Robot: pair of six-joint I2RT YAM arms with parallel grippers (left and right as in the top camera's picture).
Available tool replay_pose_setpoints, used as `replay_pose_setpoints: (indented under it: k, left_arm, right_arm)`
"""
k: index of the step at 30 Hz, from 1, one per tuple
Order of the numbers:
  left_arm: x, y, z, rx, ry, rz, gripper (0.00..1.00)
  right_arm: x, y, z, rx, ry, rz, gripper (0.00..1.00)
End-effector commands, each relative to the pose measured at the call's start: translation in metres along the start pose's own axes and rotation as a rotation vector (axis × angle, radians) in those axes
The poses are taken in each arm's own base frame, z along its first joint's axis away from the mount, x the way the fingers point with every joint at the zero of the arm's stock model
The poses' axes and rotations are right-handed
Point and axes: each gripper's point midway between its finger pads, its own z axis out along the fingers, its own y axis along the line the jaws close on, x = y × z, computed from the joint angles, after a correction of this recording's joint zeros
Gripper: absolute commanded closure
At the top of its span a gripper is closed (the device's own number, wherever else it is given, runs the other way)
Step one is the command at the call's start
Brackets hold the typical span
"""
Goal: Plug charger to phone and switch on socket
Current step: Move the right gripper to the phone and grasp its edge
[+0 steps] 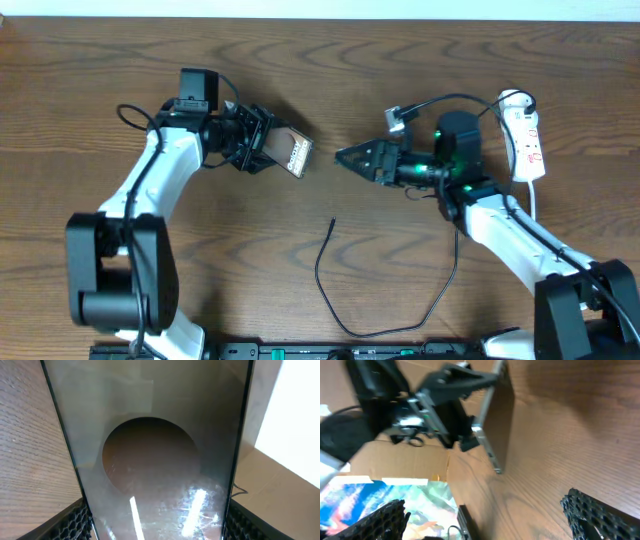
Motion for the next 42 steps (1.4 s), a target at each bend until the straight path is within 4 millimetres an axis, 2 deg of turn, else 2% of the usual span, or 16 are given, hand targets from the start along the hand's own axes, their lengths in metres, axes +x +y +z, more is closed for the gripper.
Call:
replay_pose_setpoints:
  k: [1, 5, 10, 19, 28, 36, 42]
  left_arm:
    - [-0.002, -0.018, -0.027, 0.015, -0.108, 0.039, 0.93]
    - [-0.005, -0.006, -0.039, -0.049, -0.184, -0.011, 0.93]
    - [-0.005, 0.002, -0.042, -0.076, -0.204, -0.089, 0.93]
    - [0.003, 0.006, -0.030, -0.136, -0.276, -0.135, 0.93]
    - [0.012, 0.004, -0.026, -0.133, -0.267, -0.180, 0.92]
    - [0.035, -0.006, -0.024, -0.108, -0.223, -0.181, 0.93]
    - [0.055, -0.009, -0.013, -0.118, -0.189, -0.184, 0.93]
  right_arm:
    - [-0.001, -0.001, 0.014, 0.048, -0.032, -0.067, 0.01]
    - [-0.005, -0.007, 0.025, 0.130, -0.099, -0.100, 0.01]
    - [-0.001, -0.006, 0.036, 0.169, -0.123, -0.124, 0.01]
    - [0.012, -0.003, 0.055, 0.225, -0.162, -0.064, 0.01]
    - [0.014, -0.002, 0.057, 0.220, -0.160, -0.030, 0.01]
    - [0.016, -0.004, 0.057, 0.227, -0.166, 0.024, 0.01]
    - [0.022, -0.004, 0.060, 0.233, -0.147, 0.026, 0.01]
